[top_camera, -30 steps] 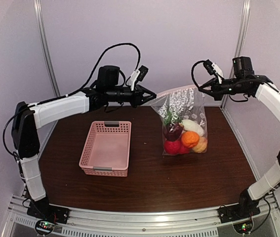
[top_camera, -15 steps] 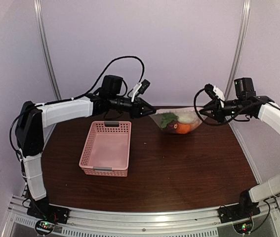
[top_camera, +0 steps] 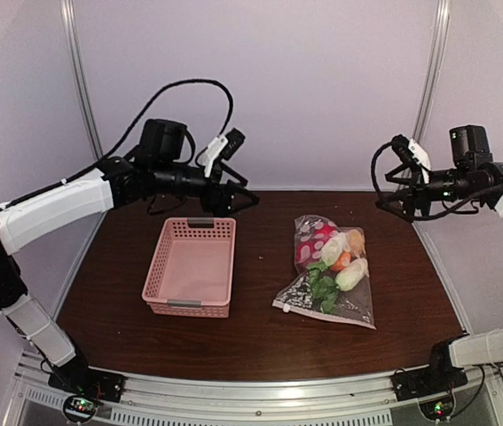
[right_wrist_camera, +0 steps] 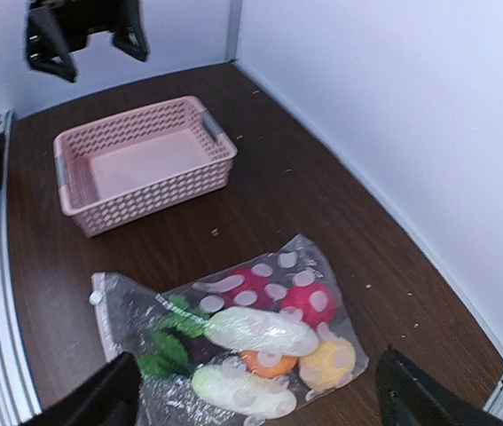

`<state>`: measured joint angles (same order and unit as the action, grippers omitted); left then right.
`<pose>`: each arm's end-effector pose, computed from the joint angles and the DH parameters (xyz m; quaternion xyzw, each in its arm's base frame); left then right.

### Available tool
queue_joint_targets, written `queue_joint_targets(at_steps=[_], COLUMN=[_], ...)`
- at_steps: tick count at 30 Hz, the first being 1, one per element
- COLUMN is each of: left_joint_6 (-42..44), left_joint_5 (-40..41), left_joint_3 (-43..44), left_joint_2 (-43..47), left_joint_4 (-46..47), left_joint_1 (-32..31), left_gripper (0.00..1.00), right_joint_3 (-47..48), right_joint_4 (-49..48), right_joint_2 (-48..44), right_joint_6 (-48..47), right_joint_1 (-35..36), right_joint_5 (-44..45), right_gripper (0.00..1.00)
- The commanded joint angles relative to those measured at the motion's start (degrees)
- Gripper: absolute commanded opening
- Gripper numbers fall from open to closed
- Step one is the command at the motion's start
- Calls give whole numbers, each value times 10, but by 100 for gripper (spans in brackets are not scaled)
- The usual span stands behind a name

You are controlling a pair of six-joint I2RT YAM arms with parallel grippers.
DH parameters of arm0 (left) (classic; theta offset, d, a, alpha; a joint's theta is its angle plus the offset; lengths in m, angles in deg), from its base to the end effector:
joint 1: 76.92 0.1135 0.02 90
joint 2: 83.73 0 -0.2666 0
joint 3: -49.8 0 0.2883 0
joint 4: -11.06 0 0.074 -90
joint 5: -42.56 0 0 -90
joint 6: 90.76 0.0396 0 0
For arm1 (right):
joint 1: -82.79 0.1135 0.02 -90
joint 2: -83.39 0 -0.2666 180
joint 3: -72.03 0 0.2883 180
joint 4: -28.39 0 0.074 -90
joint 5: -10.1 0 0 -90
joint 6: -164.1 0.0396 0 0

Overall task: Place the food in the zip-top bag and seal the zipper
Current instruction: Reset both arms

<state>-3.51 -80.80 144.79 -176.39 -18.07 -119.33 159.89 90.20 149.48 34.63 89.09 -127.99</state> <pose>0.2925 -0.2966 0.3433 0.4183 0.7165 -0.4185 0.3696 0.2518 0.0574 0.3995 -0.4804 0.6957 0.2439 0.4750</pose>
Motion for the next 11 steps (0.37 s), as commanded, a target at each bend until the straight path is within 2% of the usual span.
queue_joint_targets(at_steps=[1, 3, 6, 11], left_joint_6=[22, 37, 38, 5], left_joint_5=[268, 385, 511, 545], left_joint_3=[32, 22, -9, -101], left_joint_2=[45, 60, 79, 124], left_joint_4=[15, 29, 52, 126], left_joint_1=[13, 15, 17, 19], left_gripper=[85, 96, 98, 98], right_joint_3=[-2, -3, -7, -45], right_joint_4=[-220, -271, -313, -331], right_joint_2=[11, 16, 15, 10], right_joint_6=[286, 340, 383, 366], right_joint_1=[-21, -21, -21, -21], right_joint_5=[149, 225, 317, 370], right_gripper=[99, 100, 100, 100])
